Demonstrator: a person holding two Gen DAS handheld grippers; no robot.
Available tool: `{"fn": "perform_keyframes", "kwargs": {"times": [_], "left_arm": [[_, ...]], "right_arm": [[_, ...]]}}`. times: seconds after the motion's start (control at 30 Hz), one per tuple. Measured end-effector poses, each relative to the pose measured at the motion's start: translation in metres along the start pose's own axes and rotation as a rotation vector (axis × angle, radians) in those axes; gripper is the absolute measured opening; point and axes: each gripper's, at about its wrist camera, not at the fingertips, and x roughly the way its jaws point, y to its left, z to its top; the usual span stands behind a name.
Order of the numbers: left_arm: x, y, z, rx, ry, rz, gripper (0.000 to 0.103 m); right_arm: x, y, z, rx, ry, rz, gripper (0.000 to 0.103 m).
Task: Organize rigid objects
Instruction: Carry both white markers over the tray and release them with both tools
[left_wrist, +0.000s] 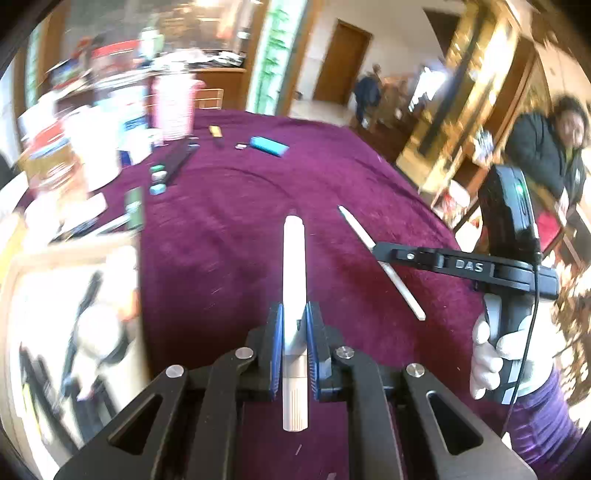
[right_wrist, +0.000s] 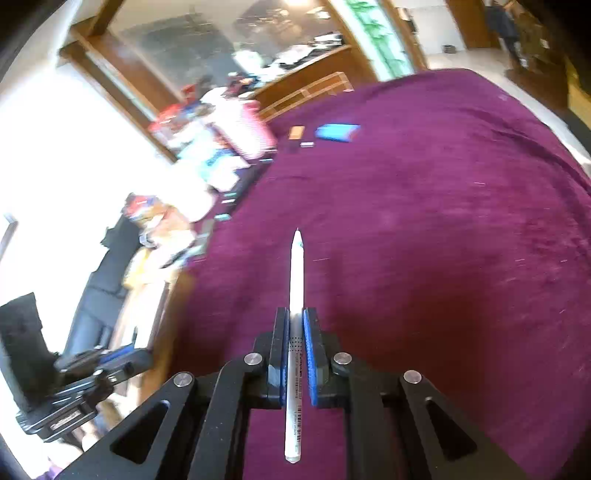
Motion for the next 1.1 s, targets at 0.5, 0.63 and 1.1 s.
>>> {"fn": "perform_keyframes", "kwargs": {"times": [0.5,0.63,1.1], "left_arm": [[-0.102,0.169,-0.100,-0.373,-0.076,0.151,0.012],[-0.107,0.184,-0.106,-0.368,-0.063,0.266,0.012],[-0.109,0.194,-0.130,-0.370,-0.041,0.291,0.027]], "right_arm": [[0.077,0.176,-0.061,-0.136,0.177,0.166,0.009],[0.106,0.197,-0.069,-0.164,0.219,0.130,0.009],[0.144,0.232,-0.082,-0.355,0.211,-0.174,0.009]]}}
